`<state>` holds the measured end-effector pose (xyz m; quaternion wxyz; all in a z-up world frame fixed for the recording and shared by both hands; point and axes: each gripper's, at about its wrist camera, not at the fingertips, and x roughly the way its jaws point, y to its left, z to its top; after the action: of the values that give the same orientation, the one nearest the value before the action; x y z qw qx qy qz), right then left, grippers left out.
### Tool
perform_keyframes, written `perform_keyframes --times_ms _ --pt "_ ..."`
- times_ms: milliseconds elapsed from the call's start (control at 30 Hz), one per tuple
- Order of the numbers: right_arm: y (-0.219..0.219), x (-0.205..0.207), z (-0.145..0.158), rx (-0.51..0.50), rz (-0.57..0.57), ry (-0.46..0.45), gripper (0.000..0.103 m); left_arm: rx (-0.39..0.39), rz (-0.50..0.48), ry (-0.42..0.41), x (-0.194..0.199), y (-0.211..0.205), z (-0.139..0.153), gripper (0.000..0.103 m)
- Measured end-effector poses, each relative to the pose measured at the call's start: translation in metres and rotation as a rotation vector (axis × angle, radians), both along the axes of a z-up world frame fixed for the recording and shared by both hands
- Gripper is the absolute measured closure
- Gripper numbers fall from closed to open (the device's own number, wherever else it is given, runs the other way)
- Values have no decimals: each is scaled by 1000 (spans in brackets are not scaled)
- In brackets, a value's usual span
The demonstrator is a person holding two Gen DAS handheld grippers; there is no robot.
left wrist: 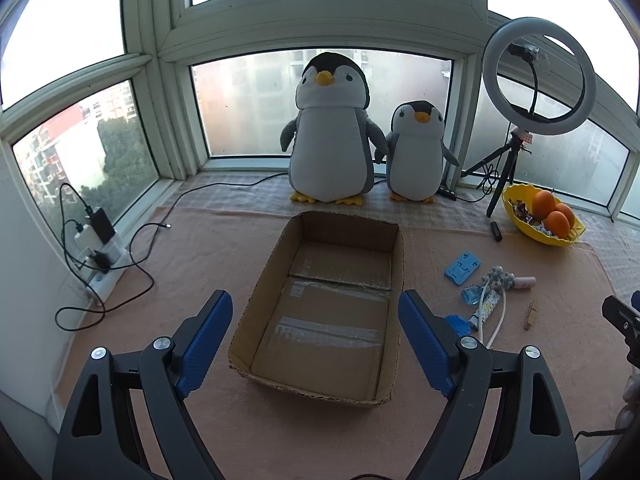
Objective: Organize rigid objects
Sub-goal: 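Move the left tool to the box wall while the right tool approaches the clothespin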
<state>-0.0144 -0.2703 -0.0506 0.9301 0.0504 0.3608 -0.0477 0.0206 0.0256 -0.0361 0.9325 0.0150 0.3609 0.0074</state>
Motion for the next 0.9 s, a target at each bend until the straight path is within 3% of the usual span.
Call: perform_keyframes --times_ms 500,733,900 --pt "-31 22 -31 131 -1 53 0 72 156 180 53 63 -83 18" --pt "-58 28 -52 284 -19 98 0 62 180 247 74 78 -110 18" --pt "-68 31 -63 309 -49 125 0 60 171 282 83 79 -124 18"
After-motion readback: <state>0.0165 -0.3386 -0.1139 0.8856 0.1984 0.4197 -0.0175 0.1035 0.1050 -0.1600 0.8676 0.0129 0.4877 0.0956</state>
